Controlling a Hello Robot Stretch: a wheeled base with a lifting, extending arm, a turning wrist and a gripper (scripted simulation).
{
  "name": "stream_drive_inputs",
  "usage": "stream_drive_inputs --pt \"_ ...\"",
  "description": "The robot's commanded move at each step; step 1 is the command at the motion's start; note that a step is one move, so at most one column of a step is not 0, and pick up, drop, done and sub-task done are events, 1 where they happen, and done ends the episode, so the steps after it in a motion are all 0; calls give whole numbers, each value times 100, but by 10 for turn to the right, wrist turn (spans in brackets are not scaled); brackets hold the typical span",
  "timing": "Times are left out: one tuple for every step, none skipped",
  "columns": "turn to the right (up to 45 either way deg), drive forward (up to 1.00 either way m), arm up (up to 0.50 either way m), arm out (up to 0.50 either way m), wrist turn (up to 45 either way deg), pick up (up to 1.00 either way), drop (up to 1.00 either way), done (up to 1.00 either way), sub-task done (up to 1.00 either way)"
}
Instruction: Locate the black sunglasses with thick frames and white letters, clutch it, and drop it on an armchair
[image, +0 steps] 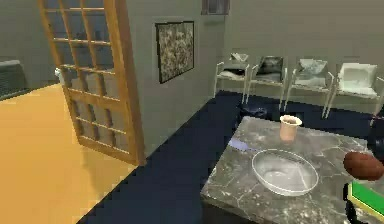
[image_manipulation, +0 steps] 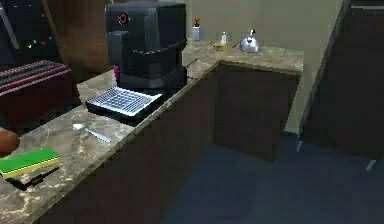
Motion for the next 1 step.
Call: stream_drive_inputs --pt "-360 0 0 0 0 0 0 0 0"
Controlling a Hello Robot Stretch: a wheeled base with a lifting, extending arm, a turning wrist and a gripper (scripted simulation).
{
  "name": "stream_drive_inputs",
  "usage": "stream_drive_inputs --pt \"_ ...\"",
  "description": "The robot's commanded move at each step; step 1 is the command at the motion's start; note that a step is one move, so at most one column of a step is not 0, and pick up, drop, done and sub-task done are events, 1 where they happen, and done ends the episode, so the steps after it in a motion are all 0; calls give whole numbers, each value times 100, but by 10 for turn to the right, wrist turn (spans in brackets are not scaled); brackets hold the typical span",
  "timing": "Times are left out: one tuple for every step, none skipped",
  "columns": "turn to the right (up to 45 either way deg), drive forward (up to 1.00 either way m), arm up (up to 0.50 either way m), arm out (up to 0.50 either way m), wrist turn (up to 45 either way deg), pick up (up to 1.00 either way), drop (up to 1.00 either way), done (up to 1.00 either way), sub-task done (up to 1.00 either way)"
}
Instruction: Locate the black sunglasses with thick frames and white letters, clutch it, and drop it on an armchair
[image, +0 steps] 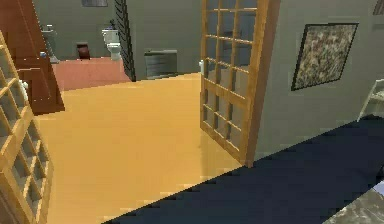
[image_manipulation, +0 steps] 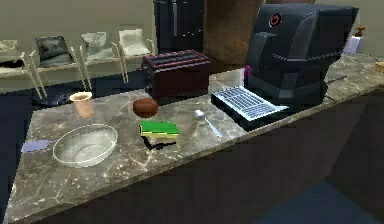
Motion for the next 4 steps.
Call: stream_drive_inputs --pt "-60 0 0 0 0 0 0 0 0" --pt "-30 0 0 0 0 0 0 0 0" --pt "450 0 0 0 0 0 0 0 0" --pt "120 0 0 0 0 0 0 0 0"
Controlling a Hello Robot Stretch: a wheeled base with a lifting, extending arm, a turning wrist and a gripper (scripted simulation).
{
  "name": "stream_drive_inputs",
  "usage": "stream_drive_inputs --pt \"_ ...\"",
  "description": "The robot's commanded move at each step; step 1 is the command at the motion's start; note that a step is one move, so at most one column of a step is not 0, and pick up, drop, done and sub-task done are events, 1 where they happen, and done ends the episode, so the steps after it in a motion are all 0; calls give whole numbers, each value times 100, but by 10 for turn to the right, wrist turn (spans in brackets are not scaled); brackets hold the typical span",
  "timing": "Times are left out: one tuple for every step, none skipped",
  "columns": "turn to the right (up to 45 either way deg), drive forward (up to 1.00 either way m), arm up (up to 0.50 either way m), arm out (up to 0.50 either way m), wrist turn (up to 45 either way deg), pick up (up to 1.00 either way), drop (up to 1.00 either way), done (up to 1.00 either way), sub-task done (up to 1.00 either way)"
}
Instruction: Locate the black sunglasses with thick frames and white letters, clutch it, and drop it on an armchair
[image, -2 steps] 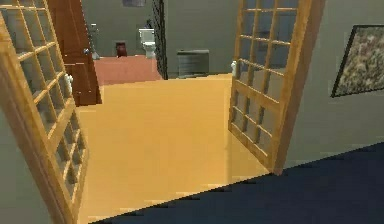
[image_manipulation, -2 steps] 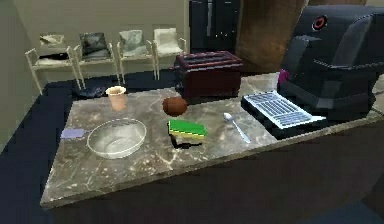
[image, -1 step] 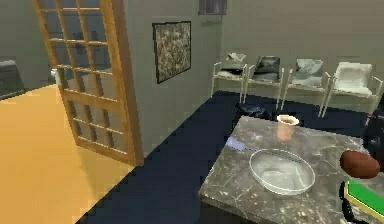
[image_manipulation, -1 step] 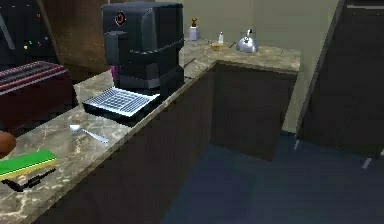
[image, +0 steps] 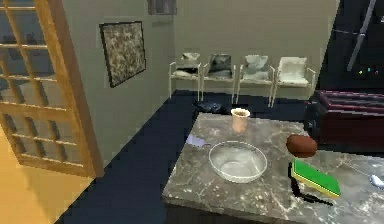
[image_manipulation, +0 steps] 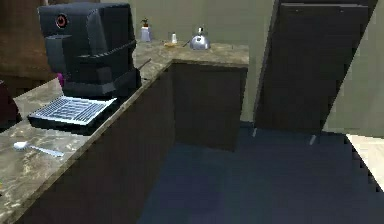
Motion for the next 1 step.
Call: stream_drive_inputs --pt "0 25 0 0 0 0 0 0 0"
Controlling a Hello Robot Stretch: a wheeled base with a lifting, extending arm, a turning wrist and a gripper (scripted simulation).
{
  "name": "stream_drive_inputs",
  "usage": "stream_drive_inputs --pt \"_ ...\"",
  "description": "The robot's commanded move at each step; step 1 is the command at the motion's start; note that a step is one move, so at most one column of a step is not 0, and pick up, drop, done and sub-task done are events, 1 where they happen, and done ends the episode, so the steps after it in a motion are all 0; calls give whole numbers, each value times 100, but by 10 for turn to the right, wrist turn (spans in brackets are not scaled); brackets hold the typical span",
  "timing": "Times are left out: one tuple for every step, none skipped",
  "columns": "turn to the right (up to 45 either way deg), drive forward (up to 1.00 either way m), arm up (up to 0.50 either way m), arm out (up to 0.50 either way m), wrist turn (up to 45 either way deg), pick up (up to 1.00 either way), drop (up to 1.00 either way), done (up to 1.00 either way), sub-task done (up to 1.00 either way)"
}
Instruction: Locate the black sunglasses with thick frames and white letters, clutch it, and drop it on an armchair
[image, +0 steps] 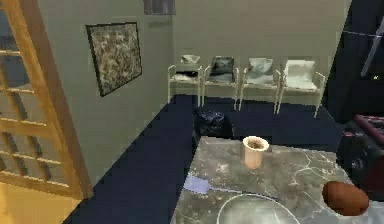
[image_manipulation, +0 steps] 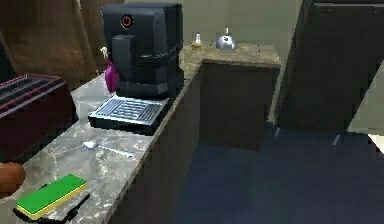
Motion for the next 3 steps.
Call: stream_drive_inputs --pt "-330 0 0 0 0 0 0 0 0" --pt "0 0 50 0 0 0 0 0 0" --pt "0 0 38 0 0 0 0 0 0"
